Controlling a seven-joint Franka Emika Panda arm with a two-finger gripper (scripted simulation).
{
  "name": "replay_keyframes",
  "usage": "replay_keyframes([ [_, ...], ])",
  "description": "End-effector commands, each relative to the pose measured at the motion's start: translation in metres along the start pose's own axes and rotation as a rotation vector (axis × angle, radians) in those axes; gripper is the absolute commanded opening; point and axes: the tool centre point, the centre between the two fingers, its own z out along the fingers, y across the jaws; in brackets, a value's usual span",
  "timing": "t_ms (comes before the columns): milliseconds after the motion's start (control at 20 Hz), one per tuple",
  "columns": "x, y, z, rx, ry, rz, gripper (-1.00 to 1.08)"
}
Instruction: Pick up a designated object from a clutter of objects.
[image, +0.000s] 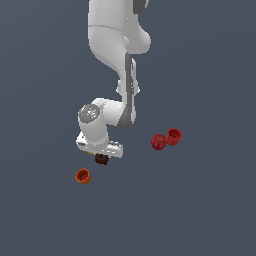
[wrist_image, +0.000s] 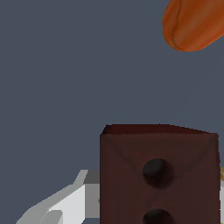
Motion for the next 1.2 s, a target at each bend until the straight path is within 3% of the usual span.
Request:
replay_keyframes([
  [0, 0.0, -0.001, -0.006, 0.0, 0.003, 0.0, -1.0],
  [550, -0.008, -0.017, -0.07, 0.0, 0.001, 0.0, -1.0],
  [1150, -0.022, -0.048, -0.199, -0.002, 0.0, 0.001, -1.0],
])
